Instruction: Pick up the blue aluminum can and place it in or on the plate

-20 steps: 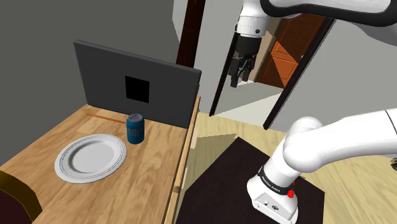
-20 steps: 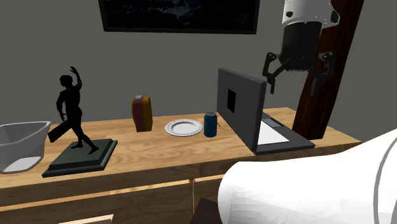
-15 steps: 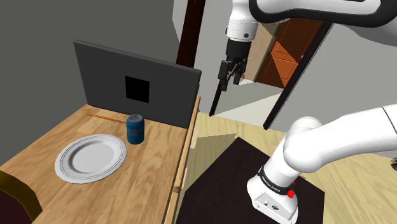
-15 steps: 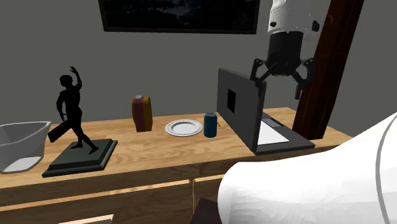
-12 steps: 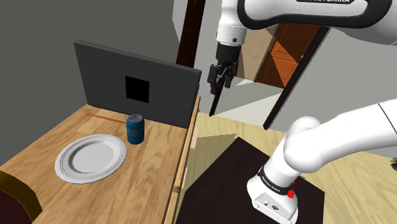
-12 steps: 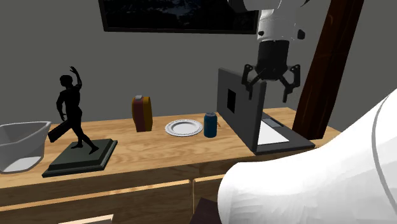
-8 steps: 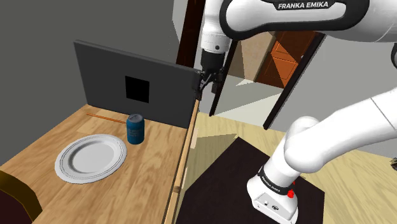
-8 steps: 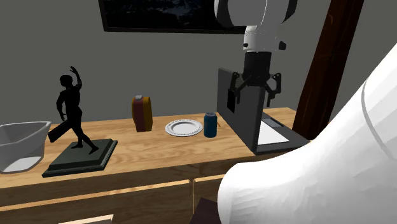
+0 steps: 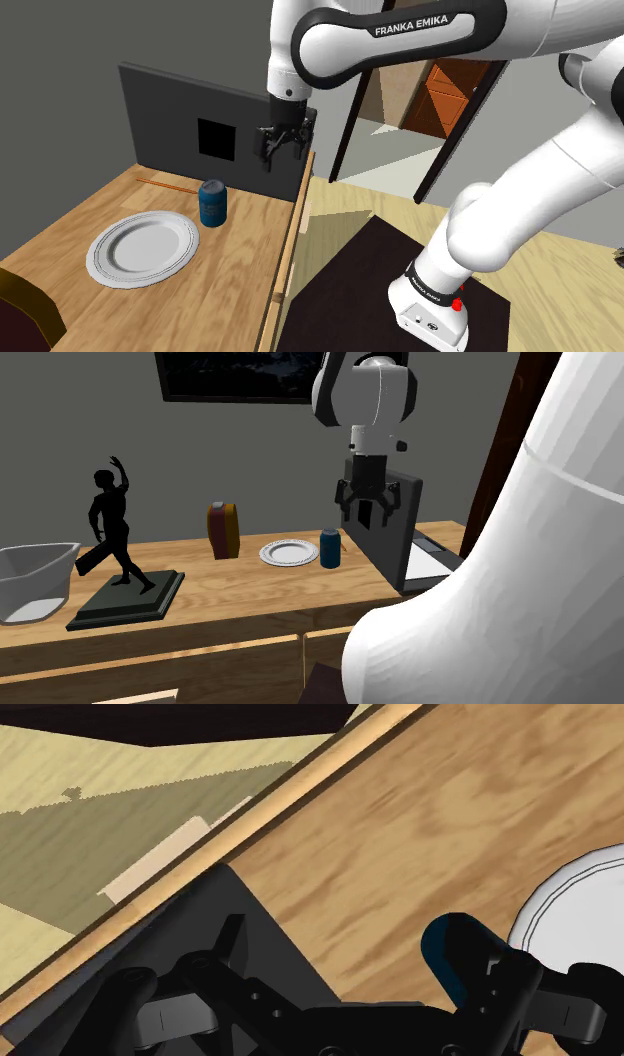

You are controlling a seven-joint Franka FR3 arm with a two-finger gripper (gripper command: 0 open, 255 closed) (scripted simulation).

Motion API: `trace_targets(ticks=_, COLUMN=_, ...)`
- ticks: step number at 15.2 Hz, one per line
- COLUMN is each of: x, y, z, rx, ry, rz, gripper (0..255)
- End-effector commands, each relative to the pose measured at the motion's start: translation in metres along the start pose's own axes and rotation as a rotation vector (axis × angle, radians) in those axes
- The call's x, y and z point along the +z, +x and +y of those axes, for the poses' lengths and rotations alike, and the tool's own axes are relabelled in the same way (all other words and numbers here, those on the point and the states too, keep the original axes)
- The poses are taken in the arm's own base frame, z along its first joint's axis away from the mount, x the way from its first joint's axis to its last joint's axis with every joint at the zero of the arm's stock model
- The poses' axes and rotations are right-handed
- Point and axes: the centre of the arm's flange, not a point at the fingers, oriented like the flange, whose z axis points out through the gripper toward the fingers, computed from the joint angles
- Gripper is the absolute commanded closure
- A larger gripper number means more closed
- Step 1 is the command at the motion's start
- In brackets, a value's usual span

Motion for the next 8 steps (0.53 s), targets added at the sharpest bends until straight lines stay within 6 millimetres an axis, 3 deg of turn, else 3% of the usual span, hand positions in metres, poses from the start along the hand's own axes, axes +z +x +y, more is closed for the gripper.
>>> trace_targets(ticks=1, x=0.009, y=0.012, z=-0.021, rx=0.008, ry=0.004, rz=0.010, gripper=0)
trace_targets(ticks=8, x=0.042, y=0.059, z=-0.089, rx=0.032, ry=0.011, rz=0.041, gripper=0)
